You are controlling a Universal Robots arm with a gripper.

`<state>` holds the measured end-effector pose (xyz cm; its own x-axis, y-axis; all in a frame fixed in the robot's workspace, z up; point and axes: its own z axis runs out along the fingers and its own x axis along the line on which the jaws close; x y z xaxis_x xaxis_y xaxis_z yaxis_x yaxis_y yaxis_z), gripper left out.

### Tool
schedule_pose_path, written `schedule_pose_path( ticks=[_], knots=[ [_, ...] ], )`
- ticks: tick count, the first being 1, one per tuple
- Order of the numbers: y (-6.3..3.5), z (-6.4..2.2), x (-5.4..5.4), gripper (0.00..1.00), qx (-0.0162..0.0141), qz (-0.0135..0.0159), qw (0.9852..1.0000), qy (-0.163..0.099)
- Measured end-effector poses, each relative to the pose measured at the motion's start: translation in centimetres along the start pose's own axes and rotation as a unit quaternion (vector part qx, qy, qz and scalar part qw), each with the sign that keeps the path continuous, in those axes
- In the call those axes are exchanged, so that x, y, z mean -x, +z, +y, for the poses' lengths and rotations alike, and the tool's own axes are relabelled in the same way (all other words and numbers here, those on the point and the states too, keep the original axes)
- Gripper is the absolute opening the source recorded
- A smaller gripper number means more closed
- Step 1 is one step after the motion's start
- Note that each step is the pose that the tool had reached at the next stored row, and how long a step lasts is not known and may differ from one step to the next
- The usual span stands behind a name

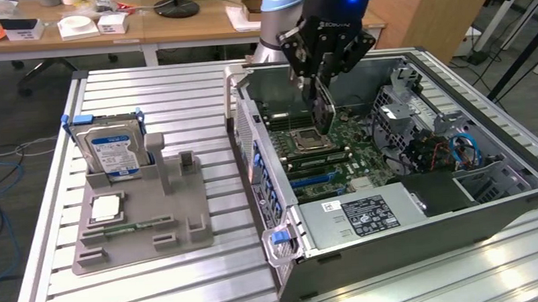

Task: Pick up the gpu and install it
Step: 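Pick up the gpu and move the gpu toward the slot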

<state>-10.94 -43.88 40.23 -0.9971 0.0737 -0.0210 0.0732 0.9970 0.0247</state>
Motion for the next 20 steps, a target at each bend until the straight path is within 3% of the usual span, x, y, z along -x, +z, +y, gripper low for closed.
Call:
schedule_pose_path(
  ticks=[20],
  knots=[
    [0.10,0.37,4.4,0.27,0.0000,0.0000,1.0000,0.000]
  ],
)
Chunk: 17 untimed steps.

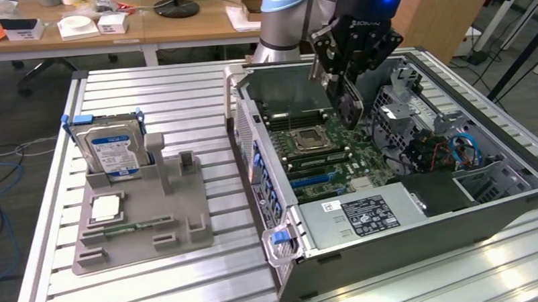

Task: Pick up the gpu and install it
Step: 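Pick up the gpu and move the gpu toward the slot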

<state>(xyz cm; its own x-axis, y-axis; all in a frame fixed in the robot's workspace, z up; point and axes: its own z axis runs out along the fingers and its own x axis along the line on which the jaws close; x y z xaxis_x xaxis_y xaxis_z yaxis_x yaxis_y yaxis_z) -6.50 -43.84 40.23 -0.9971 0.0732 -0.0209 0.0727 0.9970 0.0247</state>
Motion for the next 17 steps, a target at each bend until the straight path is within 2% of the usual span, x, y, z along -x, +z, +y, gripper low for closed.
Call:
schedule_pose_path(
  ticks=[17],
  knots=[
    [0.09,0.29,3.8,0.27,0.0000,0.0000,1.0000,0.000]
  ],
)
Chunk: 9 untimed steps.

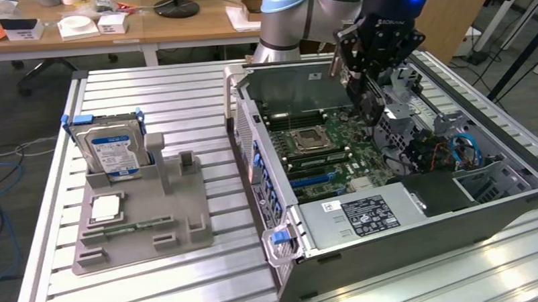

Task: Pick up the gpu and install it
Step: 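Pick up the gpu and move the gpu toward the slot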

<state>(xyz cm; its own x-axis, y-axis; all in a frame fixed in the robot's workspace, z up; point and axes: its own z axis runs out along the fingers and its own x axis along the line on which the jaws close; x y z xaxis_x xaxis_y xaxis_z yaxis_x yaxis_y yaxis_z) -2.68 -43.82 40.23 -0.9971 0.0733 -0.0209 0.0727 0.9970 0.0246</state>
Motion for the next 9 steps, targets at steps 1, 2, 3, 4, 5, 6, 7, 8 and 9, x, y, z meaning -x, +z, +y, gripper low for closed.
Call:
schedule_pose_path(
  ticks=[1,2,3,4,5,6,7,8,9],
  knots=[
    [0.01,0.02,0.2,0.27,0.0000,0.0000,1.0000,0.000],
    [0.01,0.03,0.5,0.27,0.0000,0.0000,1.0000,0.000],
    [0.02,0.05,0.7,0.27,0.0000,0.0000,1.0000,0.000],
    [0.02,0.07,1.0,0.27,0.0000,0.0000,1.0000,0.000],
    [0.03,0.09,1.2,0.27,0.0000,0.0000,1.0000,0.000],
    [0.03,0.10,1.4,0.27,0.0000,0.0000,1.0000,0.000],
    [0.04,0.11,1.6,0.27,0.0000,0.0000,1.0000,0.000],
    [0.04,0.12,1.7,0.27,0.0001,0.0000,1.0000,0.000],
    [0.04,0.13,1.7,0.27,0.0000,0.0000,1.0000,0.000]
  ],
)
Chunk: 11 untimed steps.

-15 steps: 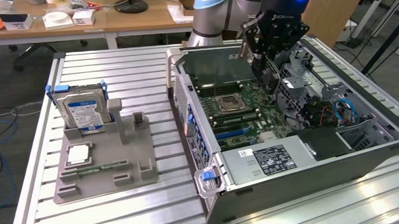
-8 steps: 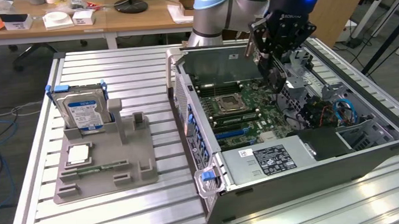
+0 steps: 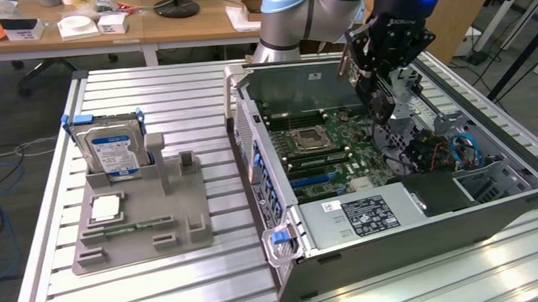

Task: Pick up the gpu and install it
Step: 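Pick up the gpu and move the gpu toward the slot, then insert the gpu into the slot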

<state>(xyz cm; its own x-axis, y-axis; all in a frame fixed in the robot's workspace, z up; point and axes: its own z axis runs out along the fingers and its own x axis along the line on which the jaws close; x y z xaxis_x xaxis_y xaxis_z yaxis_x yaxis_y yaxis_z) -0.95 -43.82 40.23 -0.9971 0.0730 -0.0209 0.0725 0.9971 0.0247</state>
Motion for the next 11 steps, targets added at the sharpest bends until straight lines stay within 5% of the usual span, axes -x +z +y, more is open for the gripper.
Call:
schedule_pose_path(
  ticks=[11],
  knots=[
    [0.00,0.00,0.00,0.27,0.0000,0.0000,1.0000,0.000]
  ],
)
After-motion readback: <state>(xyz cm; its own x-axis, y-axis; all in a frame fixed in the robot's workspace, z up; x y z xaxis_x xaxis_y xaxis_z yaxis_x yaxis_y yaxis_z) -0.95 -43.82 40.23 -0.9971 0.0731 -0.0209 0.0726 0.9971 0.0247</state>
